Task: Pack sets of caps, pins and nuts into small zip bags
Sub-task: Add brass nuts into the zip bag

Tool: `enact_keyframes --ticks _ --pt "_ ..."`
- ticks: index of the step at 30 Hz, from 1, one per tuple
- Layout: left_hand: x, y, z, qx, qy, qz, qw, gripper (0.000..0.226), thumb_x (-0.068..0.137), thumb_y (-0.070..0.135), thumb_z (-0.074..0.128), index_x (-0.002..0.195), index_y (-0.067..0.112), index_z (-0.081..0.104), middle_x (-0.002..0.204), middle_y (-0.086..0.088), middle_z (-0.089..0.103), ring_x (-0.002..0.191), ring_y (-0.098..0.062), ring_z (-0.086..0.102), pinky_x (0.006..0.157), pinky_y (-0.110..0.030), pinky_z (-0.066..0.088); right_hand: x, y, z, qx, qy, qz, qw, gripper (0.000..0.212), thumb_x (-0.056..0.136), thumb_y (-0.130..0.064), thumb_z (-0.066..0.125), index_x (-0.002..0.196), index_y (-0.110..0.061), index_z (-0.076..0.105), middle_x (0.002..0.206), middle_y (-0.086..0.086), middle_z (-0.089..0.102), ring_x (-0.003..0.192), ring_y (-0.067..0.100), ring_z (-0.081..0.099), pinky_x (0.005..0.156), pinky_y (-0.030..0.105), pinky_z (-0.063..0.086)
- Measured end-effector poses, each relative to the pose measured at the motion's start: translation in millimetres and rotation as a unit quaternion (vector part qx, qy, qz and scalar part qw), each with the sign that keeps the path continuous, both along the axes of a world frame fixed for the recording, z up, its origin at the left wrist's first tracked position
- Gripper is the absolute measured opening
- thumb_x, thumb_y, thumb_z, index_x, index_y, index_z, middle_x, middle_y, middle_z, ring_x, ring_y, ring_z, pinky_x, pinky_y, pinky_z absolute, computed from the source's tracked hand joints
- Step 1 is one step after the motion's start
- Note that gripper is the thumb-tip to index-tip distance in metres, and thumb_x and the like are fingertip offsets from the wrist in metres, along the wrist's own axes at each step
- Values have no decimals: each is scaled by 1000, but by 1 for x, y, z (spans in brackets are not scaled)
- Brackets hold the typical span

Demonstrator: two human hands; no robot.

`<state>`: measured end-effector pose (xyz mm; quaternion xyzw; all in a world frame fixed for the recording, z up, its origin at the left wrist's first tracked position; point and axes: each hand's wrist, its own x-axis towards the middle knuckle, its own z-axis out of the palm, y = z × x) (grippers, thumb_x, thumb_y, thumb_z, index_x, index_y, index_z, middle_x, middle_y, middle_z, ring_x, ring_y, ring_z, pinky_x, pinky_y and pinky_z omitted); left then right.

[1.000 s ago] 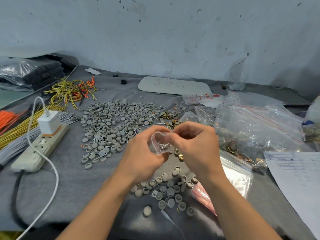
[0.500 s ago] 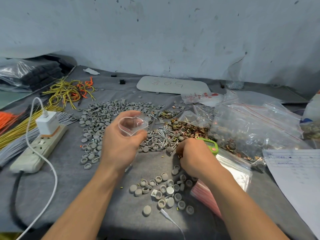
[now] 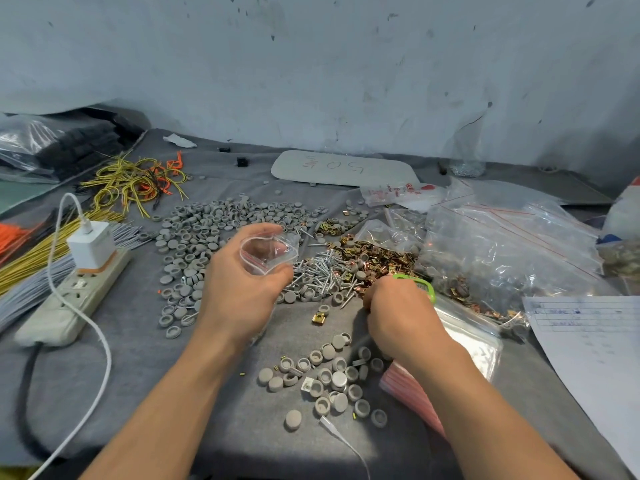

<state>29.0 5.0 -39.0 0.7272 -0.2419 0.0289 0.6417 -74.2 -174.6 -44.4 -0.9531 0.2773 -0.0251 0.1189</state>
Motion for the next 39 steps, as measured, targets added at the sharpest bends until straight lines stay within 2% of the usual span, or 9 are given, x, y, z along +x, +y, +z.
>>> enact_keyframes --ticks 4,9,13,17,19,24,28,33,39 --pt "-2 0 0 3 0 -10 1000 51 80 6 83 112 43 69 99 16 74 92 -2 70 74 -20 57 2 2 1 12 1 14 1000 24 86 7 55 90 -9 72 79 9 67 66 25 59 58 33 45" --pt "-3 -2 0 16 -4 -13 1000 53 79 3 82 113 40 69 98 17 74 88 -1 71 69 -14 55 3 5 4 37 20 33 999 32 87 7 54 102 -13 75 95 9 73 84 28 70 71 39 61" --pt "-5 -5 -2 45 -21 -12 999 51 79 6 83 114 41 68 97 18 74 87 -3 71 75 -24 56 2 4 3 170 -50 19 984 33 94 1 58 84 -25 76 89 -3 75 67 8 66 53 17 50" --pt "-10 -9 -6 82 -56 -19 995 51 80 9 82 115 43 66 96 19 73 91 -2 69 78 -24 53 -4 7 10 557 -233 5 797 32 89 11 66 76 -15 80 75 8 74 58 13 57 55 21 48" --pt "-13 -12 -8 109 -75 -21 991 52 80 12 83 115 46 64 95 21 71 90 2 67 71 -13 48 -4 7 12 632 -267 -26 727 34 88 14 65 73 -13 80 73 9 72 58 12 58 53 19 48" --pt "-11 -16 -12 111 -61 10 992 50 81 12 82 115 45 64 94 28 68 82 7 64 64 -4 45 0 13 4 416 -271 -72 865 28 90 3 69 78 -20 80 71 -2 76 57 7 62 54 20 49" --pt "0 -13 -10 54 -24 39 997 48 80 9 81 109 45 67 95 24 71 79 -1 69 74 -31 60 -1 21 0 313 -198 44 928 20 91 -10 74 84 -28 81 75 -13 76 66 0 69 60 15 52" --pt "9 -7 -6 -6 7 81 997 45 67 26 75 103 51 67 91 22 71 80 -7 71 74 -38 61 0 54 -11 216 -128 144 957 9 88 -22 73 87 -26 82 79 -13 76 67 -2 67 57 8 48" --pt "9 -2 -4 4 11 81 997 52 63 26 72 108 52 65 90 25 69 75 -6 69 66 -33 56 5 84 -21 126 -77 203 968 9 85 -23 68 88 -23 77 86 0 75 86 23 68 74 36 57"
